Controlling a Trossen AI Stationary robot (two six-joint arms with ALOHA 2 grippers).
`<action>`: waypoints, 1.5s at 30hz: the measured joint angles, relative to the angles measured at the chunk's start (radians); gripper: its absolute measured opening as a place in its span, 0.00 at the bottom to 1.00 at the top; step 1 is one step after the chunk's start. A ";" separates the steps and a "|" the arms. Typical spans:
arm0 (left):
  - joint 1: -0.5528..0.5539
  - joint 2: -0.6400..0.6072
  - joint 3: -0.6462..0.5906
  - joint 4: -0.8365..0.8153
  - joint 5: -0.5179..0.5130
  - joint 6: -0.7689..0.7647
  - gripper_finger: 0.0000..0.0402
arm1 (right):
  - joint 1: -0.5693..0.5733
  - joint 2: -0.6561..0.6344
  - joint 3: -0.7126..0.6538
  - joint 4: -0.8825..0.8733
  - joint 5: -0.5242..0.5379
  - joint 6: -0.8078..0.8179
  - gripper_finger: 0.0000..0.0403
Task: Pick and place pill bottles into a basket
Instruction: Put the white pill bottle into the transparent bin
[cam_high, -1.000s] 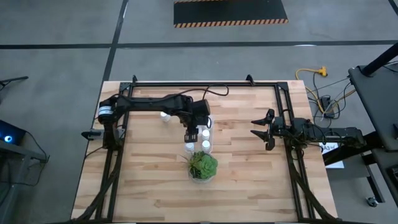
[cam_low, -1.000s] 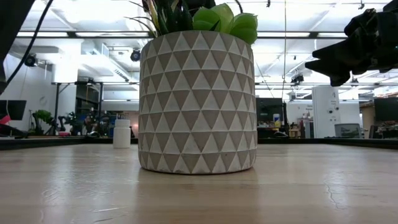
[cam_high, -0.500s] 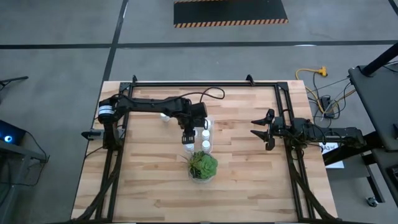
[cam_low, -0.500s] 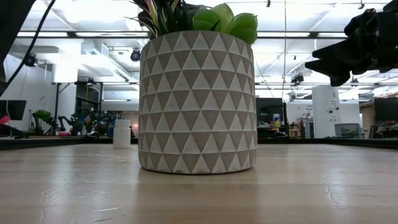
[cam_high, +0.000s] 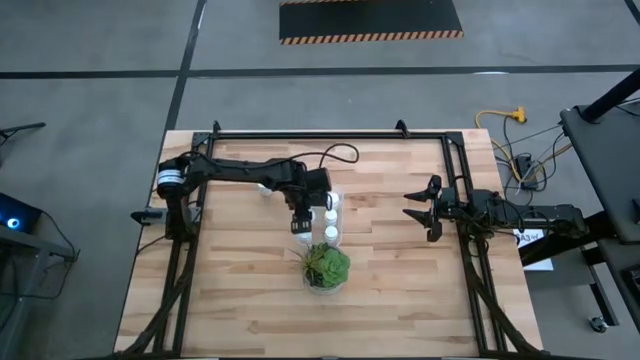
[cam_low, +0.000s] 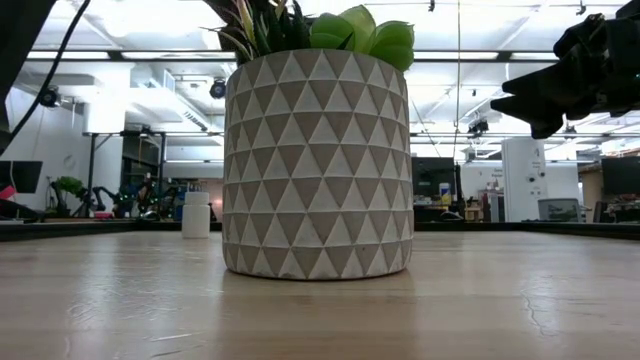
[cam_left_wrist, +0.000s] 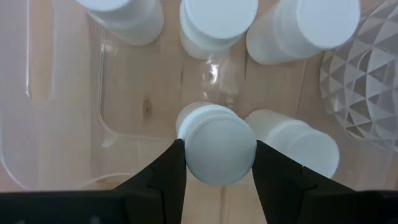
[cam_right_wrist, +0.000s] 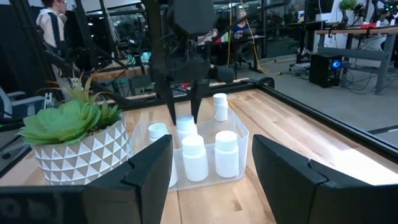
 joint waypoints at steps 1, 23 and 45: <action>0.000 0.000 -0.003 0.003 0.000 0.001 0.35 | 0.000 0.000 0.000 0.000 0.000 0.000 0.52; 0.000 -0.104 -0.024 0.003 0.000 -0.005 0.56 | 0.000 0.000 0.000 0.000 0.000 0.000 0.52; 0.135 -0.553 -0.445 0.226 -0.053 -0.006 0.56 | 0.000 0.000 0.000 0.000 0.000 0.000 0.52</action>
